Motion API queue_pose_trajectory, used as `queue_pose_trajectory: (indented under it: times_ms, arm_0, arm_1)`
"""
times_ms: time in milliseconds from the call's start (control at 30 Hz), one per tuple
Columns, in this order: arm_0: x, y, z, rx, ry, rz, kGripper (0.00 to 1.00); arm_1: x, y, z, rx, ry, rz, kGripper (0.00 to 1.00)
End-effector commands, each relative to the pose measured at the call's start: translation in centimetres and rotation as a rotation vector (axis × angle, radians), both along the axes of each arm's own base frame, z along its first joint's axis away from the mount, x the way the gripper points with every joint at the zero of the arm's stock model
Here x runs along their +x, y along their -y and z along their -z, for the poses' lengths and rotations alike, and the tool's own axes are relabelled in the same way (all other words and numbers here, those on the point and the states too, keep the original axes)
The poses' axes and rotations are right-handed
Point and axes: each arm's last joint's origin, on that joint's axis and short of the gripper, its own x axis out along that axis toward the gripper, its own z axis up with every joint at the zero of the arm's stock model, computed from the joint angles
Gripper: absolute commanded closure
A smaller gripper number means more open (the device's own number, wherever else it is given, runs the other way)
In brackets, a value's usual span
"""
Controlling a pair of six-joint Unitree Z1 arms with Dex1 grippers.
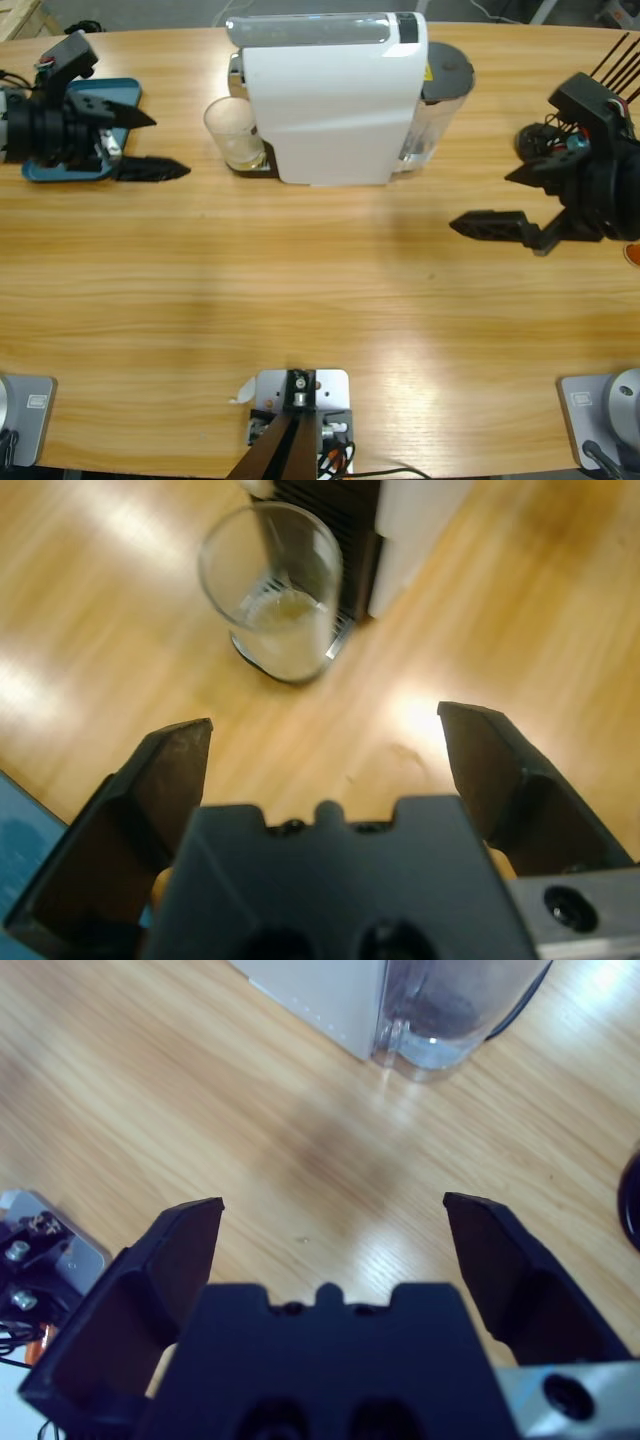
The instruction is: Pour coffee
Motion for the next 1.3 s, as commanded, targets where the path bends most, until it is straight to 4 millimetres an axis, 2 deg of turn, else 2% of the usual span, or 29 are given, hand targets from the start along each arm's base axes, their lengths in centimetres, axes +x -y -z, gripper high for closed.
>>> queue_pose_trajectory:
  times_ms: [33,233,600,867,1067,1300]
  arm_0:
    - [4.0,0.7,3.2,-0.035,-0.029,0.036,0.0]
    - [4.5,1.1,3.9,-0.044,-0.039,0.069,0.0]
    - [7.4,2.6,4.9,-0.047,-0.023,0.08,0.0]
    - [8.1,3.4,5.4,-0.045,-0.028,0.092,0.0]
    - [8.5,4.8,5.9,-0.042,-0.036,0.123,0.0]
    - [9.5,5.5,6.7,-0.031,-0.042,0.122,0.001]
  arm_1:
    - [1.5,-1.8,1.1,-0.047,-0.039,0.0,0.0]
    - [2.6,-2.8,1.4,-0.055,-0.03,0.007,0.0]
    - [3.1,-2.5,0.9,-0.09,0.027,0.051,0.0]
    - [3.7,-2.7,0.7,-0.096,0.042,0.056,0.0]
    - [3.9,-2.6,0.8,-0.108,0.045,0.059,0.0]
    - [3.9,-1.8,0.4,-0.1,0.054,0.079,0.0]
